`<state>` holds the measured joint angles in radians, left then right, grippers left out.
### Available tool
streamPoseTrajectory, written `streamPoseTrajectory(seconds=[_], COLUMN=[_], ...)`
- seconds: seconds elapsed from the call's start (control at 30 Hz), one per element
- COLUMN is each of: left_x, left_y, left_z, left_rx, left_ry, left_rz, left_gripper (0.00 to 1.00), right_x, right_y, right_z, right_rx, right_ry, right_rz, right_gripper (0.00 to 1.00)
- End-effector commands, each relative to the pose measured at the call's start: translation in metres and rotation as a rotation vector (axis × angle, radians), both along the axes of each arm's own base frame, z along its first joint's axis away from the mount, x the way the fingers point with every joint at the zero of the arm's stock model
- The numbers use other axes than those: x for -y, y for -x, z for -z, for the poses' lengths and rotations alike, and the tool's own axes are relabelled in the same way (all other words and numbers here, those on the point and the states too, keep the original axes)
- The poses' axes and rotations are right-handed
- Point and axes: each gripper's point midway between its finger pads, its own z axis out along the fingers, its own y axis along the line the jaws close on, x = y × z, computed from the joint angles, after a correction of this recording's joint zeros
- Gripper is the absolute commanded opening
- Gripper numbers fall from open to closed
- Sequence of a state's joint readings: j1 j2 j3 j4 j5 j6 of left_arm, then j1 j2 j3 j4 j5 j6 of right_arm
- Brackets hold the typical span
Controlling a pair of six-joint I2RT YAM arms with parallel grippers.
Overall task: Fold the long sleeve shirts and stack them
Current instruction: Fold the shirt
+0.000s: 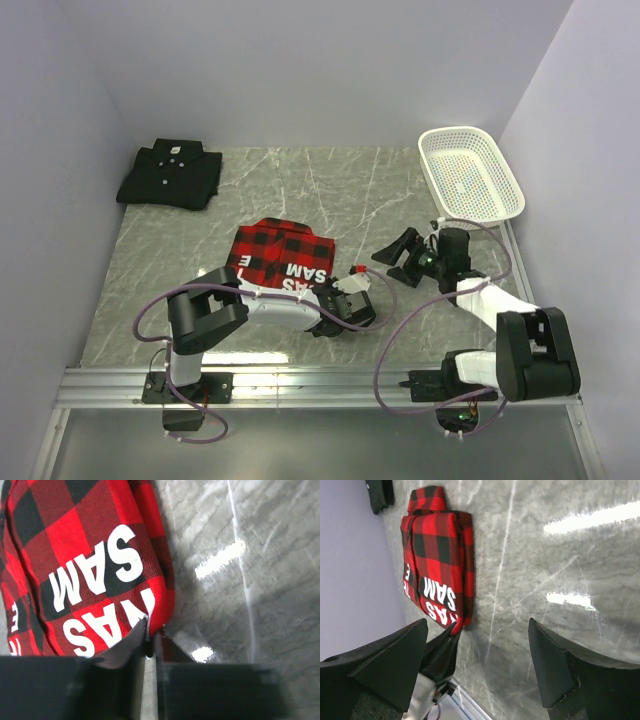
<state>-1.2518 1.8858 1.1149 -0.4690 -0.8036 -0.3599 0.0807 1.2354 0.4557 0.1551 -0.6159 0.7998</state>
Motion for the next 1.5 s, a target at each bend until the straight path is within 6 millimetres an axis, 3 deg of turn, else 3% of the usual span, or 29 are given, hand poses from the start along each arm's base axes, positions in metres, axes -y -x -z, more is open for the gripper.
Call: streamPoseTrajectory(seconds=[0.0, 0.1, 0.33, 0.57, 0.73, 0.87, 1.07, 1.17, 1.2, 1.27, 1.3, 1.37, 1.4, 1.47], left_x=[0.006, 0.011, 0.019, 0.021, 0.026, 0.035, 0.043, 0.048, 0.048, 0.050, 0.050, 0.049, 0.048, 0.040], left_y=[-0.005, -0.007, -0.011, -0.017, -0.019, -0.019, -0.019, -0.019, -0.019, -0.020, -0.019, -0.018, -0.018, -0.021], left_z=[-0.014, -0.025, -0.043, -0.057, -0.065, -0.070, -0.073, -0.077, -0.078, -0.081, -0.085, -0.089, -0.098, -0.111], left_rx=[0.043, 0.052, -0.003, -0.052, -0.068, -0.084, -0.099, -0.104, -0.107, -0.112, -0.116, -0.126, -0.125, -0.120], left_ry=[0.047, 0.093, 0.238, 0.354, 0.398, 0.438, 0.478, 0.504, 0.514, 0.532, 0.544, 0.559, 0.584, 0.619], left_rz=[-0.020, -0.023, -0.050, -0.080, -0.086, -0.081, -0.086, -0.089, -0.096, -0.111, -0.111, -0.113, -0.118, -0.139], left_gripper=[0.06, 0.01, 0.01, 0.01, 0.01, 0.01, 0.02, 0.06, 0.09, 0.15, 0.21, 0.32, 0.49, 0.67], right_x=[-0.012, -0.023, -0.087, -0.137, -0.163, -0.182, -0.202, -0.206, -0.206, -0.202, -0.200, -0.195, -0.188, -0.176], right_y=[-0.007, -0.015, -0.018, -0.023, -0.018, -0.026, -0.035, -0.034, -0.034, -0.034, -0.034, -0.035, -0.039, -0.044], right_z=[-0.001, 0.002, 0.009, 0.032, 0.040, 0.038, 0.042, 0.043, 0.043, 0.045, 0.047, 0.045, 0.047, 0.047], right_rx=[0.019, 0.020, -0.012, -0.084, -0.114, -0.105, -0.114, -0.104, -0.098, -0.087, -0.080, -0.067, -0.070, -0.057], right_ry=[-0.083, -0.098, -0.187, -0.229, -0.211, -0.214, -0.220, -0.230, -0.235, -0.221, -0.210, -0.201, -0.188, -0.150], right_rz=[0.002, 0.010, -0.070, -0.149, -0.200, -0.224, -0.264, -0.282, -0.286, -0.291, -0.299, -0.305, -0.295, -0.303], right_gripper=[0.88, 0.88, 0.91, 0.91, 0.91, 0.86, 0.71, 0.56, 0.43, 0.28, 0.16, 0.06, 0.00, 0.00])
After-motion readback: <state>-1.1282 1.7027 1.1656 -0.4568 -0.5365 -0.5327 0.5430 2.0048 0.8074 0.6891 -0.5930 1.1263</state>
